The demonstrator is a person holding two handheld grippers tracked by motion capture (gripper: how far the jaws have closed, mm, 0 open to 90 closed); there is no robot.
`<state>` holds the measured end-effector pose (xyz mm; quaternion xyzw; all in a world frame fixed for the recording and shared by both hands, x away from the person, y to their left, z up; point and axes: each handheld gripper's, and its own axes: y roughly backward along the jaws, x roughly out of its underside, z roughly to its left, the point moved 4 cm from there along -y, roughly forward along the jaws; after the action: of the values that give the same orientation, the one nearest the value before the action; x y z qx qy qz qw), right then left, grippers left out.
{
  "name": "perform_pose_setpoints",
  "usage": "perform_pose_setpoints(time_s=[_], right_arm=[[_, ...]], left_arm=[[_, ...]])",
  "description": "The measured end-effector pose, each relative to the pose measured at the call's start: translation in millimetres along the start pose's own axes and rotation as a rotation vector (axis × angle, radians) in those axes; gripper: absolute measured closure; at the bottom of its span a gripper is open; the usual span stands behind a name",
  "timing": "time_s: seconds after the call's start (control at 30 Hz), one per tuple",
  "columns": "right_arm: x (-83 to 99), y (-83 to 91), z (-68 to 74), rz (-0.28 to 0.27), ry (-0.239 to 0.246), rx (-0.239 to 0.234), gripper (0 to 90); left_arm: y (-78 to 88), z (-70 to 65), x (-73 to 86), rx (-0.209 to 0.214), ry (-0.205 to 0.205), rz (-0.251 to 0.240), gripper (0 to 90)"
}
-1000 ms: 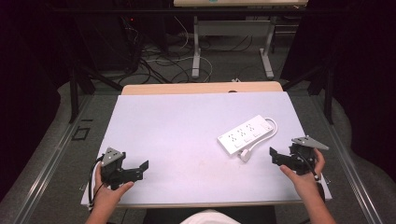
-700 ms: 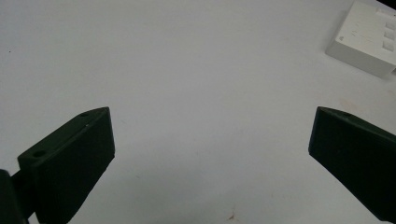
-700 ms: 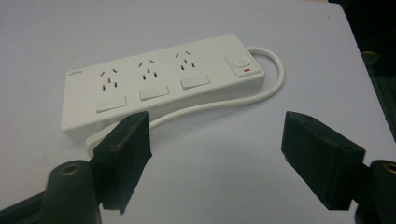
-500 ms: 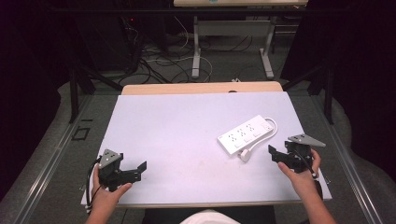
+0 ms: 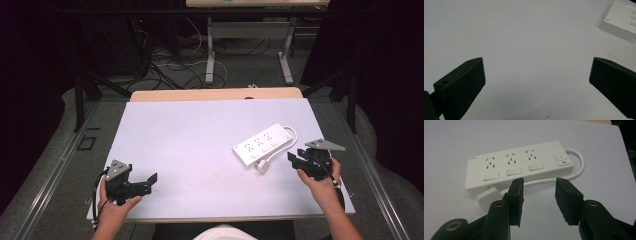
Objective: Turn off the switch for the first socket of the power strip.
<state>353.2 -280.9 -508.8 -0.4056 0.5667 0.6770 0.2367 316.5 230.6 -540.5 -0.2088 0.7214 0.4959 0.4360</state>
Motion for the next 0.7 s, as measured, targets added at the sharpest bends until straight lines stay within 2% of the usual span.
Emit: perform_pose_setpoints(time_s=[0.23,0.57,0.7], right_arm=[[-13.4,-0.9,4.3,0.000,0.009,-0.025,62.2],[-29.7,-6.7,6.0,0.004,0.004,-0.016,62.9],[-35.3,-8.7,4.9,0.009,-0.002,-0.029,65.7]], left_arm=[[0.6,-0.1,0.0,-0.002,-0.001,0.003,0.0],[0.1,0.2,0.3,-0.007,-0.001,0.003,0.0],[0.1,0.2,0.3,-0.008,-0.001,0.003,0.0]])
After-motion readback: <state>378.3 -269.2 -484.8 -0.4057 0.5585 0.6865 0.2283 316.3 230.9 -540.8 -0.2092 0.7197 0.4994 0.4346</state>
